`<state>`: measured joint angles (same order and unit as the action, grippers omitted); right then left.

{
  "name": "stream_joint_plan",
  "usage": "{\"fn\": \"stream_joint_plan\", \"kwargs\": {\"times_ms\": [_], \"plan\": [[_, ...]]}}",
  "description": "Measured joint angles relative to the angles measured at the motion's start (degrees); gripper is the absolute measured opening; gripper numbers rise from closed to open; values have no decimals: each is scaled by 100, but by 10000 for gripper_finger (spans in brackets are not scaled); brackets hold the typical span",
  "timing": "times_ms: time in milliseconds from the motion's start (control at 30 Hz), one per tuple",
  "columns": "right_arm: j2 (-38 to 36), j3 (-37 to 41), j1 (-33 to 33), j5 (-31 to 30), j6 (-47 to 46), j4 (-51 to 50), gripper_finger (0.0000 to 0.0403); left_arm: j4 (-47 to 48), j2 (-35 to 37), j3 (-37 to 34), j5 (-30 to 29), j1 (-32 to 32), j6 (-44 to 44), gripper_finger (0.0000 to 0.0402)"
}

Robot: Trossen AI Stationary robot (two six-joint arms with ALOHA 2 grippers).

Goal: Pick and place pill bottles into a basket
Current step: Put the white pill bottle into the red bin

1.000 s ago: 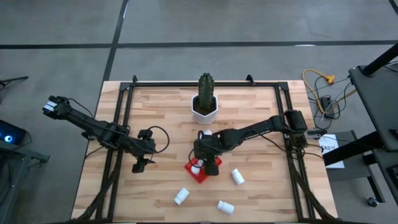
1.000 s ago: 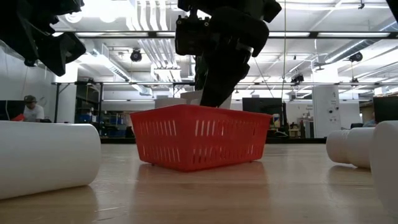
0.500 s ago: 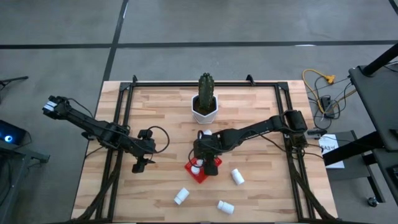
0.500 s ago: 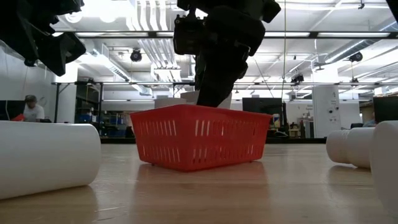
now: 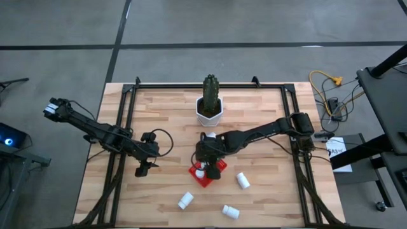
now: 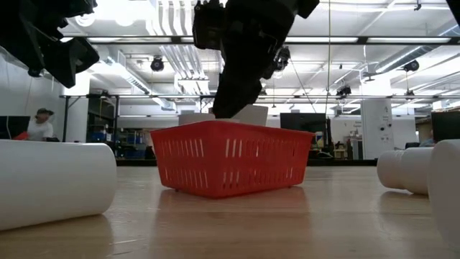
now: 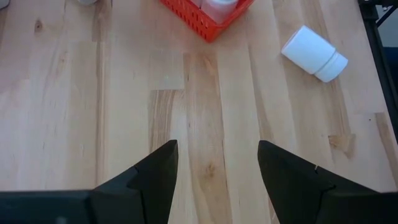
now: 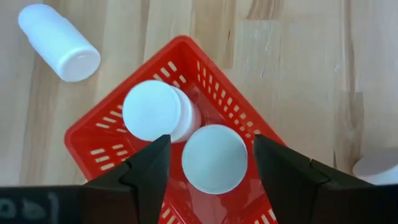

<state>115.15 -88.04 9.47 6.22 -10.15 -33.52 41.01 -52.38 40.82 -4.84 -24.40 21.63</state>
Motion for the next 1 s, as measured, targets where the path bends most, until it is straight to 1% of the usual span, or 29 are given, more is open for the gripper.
{"fn": "stream_joint_plan", "kwargs": {"times_ms": [100, 233, 333, 467, 667, 733, 867, 1000], "plan": [[0, -161, -2, -14, 30, -177, 219, 0, 0, 0, 0, 0, 0, 204], [-4, -451, -2, -46, 203, -648, 219, 0, 0, 0, 0, 1, 0, 204], [-7, -658, 0, -199, 241, -1107, 219, -1, 0, 0, 0, 1, 0, 204], [-19, -752, 28, -318, 287, -1423, 219, -49, 0, -1, -4, 0, -58, 204], [-78, -811, 230, -1029, 479, -1876, 219, -642, 2, 0, -28, 2, -658, 204], [-177, -767, 281, -1271, 481, -1903, 219, -715, 2, 3, -148, 0, -841, 204], [-487, -592, 387, -1680, 440, -1888, 219, -713, 53, 14, -491, -1, -1120, 204], [-937, -230, 497, -2106, 141, -1897, 219, -718, 97, -2, -511, 2, -1346, 204]]}}
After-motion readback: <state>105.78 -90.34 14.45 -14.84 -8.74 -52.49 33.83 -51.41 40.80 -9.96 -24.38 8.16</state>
